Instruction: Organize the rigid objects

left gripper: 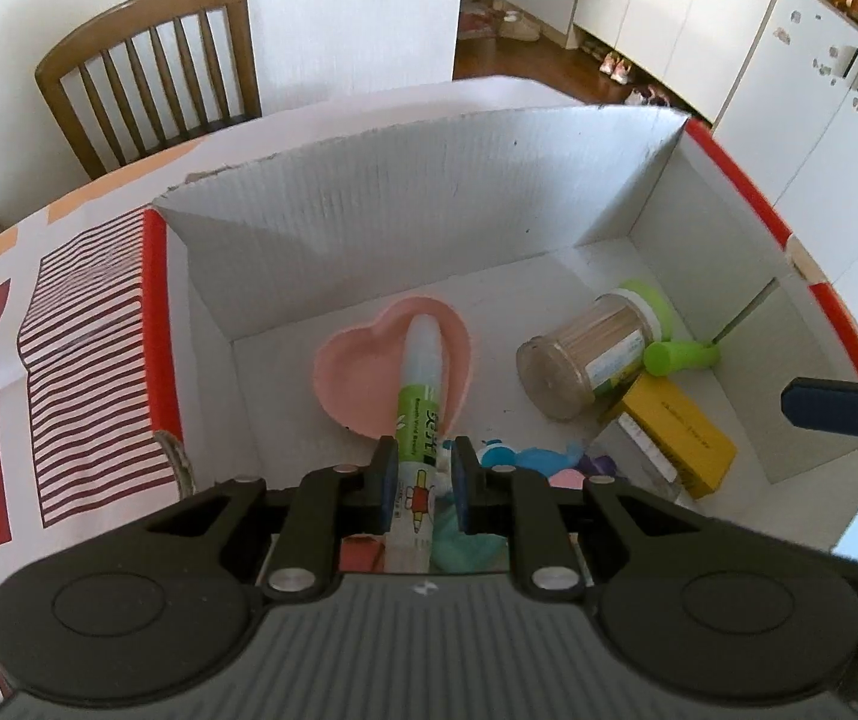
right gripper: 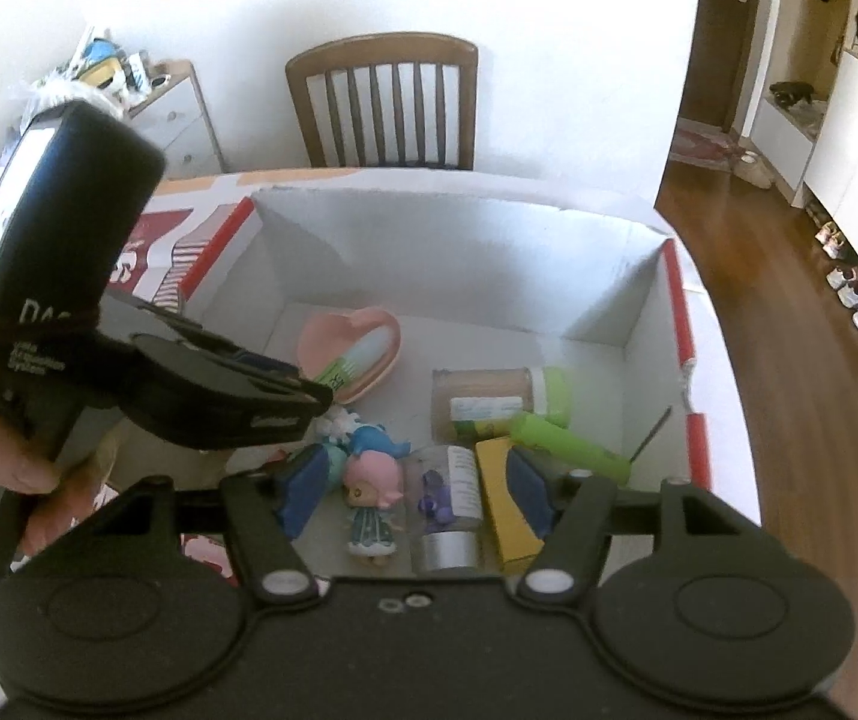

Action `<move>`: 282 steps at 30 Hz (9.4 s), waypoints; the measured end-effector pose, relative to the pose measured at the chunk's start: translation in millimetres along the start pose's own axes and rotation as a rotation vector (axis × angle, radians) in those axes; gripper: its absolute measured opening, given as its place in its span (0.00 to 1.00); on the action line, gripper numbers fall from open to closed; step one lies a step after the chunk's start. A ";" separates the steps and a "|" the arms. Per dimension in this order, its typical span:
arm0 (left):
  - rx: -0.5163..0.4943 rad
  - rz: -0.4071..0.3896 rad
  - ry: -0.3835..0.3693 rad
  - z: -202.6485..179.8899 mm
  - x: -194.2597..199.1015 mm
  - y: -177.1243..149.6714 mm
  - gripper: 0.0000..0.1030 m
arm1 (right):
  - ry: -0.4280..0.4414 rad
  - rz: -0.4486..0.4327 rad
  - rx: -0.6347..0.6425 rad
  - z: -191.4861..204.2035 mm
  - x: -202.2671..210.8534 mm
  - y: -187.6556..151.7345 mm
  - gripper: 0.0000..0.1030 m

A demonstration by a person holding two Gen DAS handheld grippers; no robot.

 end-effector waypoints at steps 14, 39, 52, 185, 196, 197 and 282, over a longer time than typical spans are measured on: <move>-0.014 -0.136 -0.047 -13.0 55.5 -14.5 0.17 | 0.033 -0.095 -0.009 1.0 38.9 -5.2 0.76; -0.049 -0.338 -0.128 -35.7 125.3 -86.5 0.70 | 0.042 -0.223 0.032 -13.0 105.9 -70.4 0.93; -0.088 -0.289 -0.142 -73.7 93.2 -119.5 0.88 | 0.036 -0.098 0.019 -4.7 61.0 -142.7 0.99; -0.004 -0.356 -0.072 -4.6 91.9 -3.3 0.26 | -0.098 -0.175 0.135 -20.0 46.3 -0.5 0.84; -0.024 -0.260 -0.016 6.7 43.7 11.9 0.26 | -0.115 -0.080 0.148 -16.8 -2.9 7.8 0.84; -0.028 -0.249 -0.011 6.8 39.0 12.8 0.26 | -0.116 -0.071 0.152 -16.1 -6.2 7.5 0.84; 0.060 -0.375 0.015 -16.5 125.5 -44.9 0.78 | 0.037 -0.308 -0.005 -24.5 89.6 -12.8 1.00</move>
Point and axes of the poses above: each gripper's, at about its wrist camera, not at the fingertips, and x roughly against the way its jaws point, z to its left, y to its top, the point moved 9 cm from there along -x, roughly the way its jaws point, and after that the axes turned 8 degrees about z, right-handed, at the moved point
